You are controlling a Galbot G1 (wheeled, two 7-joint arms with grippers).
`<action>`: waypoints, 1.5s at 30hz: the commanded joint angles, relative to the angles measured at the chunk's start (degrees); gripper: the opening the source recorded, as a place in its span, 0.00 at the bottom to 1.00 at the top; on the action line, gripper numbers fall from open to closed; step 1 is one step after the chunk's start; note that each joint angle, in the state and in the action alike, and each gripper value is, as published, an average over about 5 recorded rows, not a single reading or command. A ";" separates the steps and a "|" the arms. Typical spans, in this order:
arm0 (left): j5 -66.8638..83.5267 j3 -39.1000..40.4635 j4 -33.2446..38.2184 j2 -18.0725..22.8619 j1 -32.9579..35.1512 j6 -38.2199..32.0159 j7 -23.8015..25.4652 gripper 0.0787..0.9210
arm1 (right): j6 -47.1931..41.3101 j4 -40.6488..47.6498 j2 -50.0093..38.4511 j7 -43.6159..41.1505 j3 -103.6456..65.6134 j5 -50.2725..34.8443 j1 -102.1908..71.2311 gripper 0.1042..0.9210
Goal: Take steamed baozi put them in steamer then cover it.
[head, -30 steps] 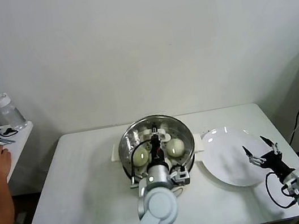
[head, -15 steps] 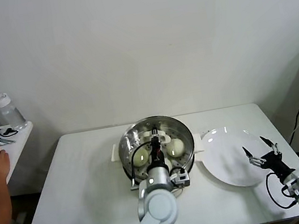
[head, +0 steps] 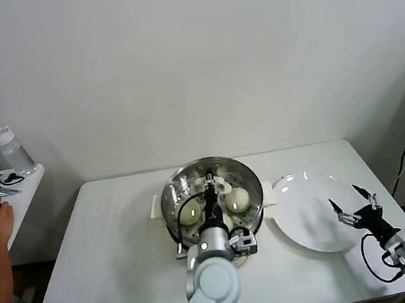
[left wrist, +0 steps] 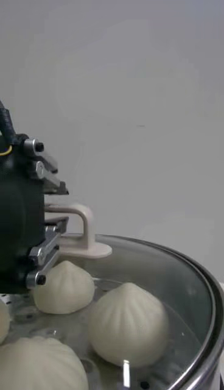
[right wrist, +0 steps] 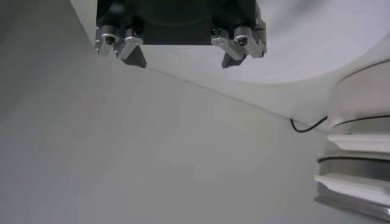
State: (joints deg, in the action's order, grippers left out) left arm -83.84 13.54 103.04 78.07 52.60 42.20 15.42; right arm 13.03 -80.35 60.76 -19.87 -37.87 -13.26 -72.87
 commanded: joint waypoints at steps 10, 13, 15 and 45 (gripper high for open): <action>2.70 -1.36 13.48 -6.51 5.37 2.61 1.35 0.63 | -4.64 -1.57 -0.08 2.16 0.01 1.69 -0.07 0.88; 3.83 -2.57 15.40 -7.93 7.51 2.20 0.10 0.74 | -6.03 -2.32 -0.05 2.78 0.10 1.45 0.00 0.88; 4.85 -3.34 16.96 -9.00 9.01 1.98 -0.31 0.80 | -6.57 -2.58 -0.01 2.95 0.12 1.27 0.18 0.88; 78.33 -39.55 11.01 -1.69 29.01 -42.16 -33.07 0.88 | -7.22 -7.41 1.61 3.23 0.16 -0.18 -1.47 0.88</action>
State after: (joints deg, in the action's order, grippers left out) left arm -40.73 -13.04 121.56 71.67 76.60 27.05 -7.43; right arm 5.99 -86.63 62.06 -16.81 -37.64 -13.02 -73.95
